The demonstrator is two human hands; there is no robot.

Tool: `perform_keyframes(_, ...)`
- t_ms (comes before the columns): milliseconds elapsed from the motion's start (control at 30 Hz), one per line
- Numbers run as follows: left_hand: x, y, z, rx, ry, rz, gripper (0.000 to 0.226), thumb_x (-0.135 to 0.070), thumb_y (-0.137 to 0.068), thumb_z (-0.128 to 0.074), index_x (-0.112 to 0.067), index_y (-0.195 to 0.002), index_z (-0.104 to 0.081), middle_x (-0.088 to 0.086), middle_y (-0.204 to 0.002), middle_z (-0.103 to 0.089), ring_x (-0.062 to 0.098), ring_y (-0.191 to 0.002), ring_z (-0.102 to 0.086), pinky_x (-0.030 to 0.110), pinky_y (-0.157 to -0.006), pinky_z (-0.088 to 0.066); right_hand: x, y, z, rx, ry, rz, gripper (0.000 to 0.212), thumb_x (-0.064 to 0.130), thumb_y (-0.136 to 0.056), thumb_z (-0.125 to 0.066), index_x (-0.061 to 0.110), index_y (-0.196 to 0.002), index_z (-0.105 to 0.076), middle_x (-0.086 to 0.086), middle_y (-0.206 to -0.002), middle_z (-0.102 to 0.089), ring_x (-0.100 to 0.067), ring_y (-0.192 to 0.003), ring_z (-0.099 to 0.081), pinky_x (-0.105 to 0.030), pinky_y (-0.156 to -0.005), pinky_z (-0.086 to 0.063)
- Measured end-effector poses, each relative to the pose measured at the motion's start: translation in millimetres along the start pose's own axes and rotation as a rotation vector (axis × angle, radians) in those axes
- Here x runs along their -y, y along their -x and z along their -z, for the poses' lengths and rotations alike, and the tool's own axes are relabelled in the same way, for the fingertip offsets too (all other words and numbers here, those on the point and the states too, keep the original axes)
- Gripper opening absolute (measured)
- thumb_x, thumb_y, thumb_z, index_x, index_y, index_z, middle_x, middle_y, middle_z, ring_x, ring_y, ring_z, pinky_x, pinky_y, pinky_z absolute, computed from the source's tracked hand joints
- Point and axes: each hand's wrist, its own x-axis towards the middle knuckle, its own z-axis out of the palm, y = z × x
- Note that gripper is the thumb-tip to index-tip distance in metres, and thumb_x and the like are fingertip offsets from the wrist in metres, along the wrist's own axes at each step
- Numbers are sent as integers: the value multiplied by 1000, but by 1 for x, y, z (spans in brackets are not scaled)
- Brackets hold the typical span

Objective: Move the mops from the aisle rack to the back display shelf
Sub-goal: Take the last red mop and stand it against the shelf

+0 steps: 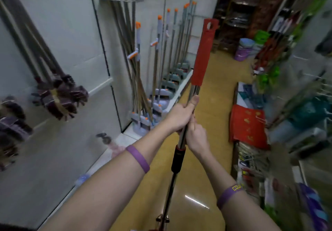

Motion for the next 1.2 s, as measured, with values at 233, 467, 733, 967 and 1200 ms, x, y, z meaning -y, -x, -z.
perform_keyframes(233,-48,-59,-52,94,-31,-96,80,-85,-81,-27,-16,-72,-65,5,-77,-76,25,-79,-72,45,-81,-58,-23,-48,63,-142,-75,-59,106,83,-76,4,18,-116,-71,-16,-101,-73,-40,-97,-64,-46,-85,-53)
perform_keyframes(467,-78,-132,-53,226,107,-80,72,-72,-90,-33,-9,-92,-67,9,-93,-76,12,-81,-69,25,-78,-51,-17,-121,84,-262,-26,-58,80,64,-100,-11,11,-103,-71,-16,-101,-72,-38,-98,-63,-43,-83,-50)
perform_keyframes(733,-117,-260,-52,385,143,-131,69,-70,-92,-33,-15,-107,-71,-2,-105,-74,8,-98,-65,22,-73,-44,-12,-247,111,-388,7,-14,76,67,-97,-8,17,-94,-66,-13,-95,-72,-37,-93,-65,-48,-81,-52)
perform_keyframes(967,-138,-362,-54,471,100,-234,52,-59,-97,-40,-25,-128,-61,-3,-121,-65,5,-98,-59,19,-73,-45,-3,-352,133,-439,-90,-42,77,73,-93,-6,25,-89,-65,0,-82,-70,-34,-91,-67,-49,-81,-55)
perform_keyframes(1200,-157,-474,-77,348,156,-182,51,-61,-95,-42,-19,-107,-67,-6,-106,-74,4,-88,-65,27,-66,-49,-19,-475,150,-407,-151,-23,66,56,-104,-14,16,-99,-67,-12,-102,-72,-32,-100,-65,-44,-85,-53)
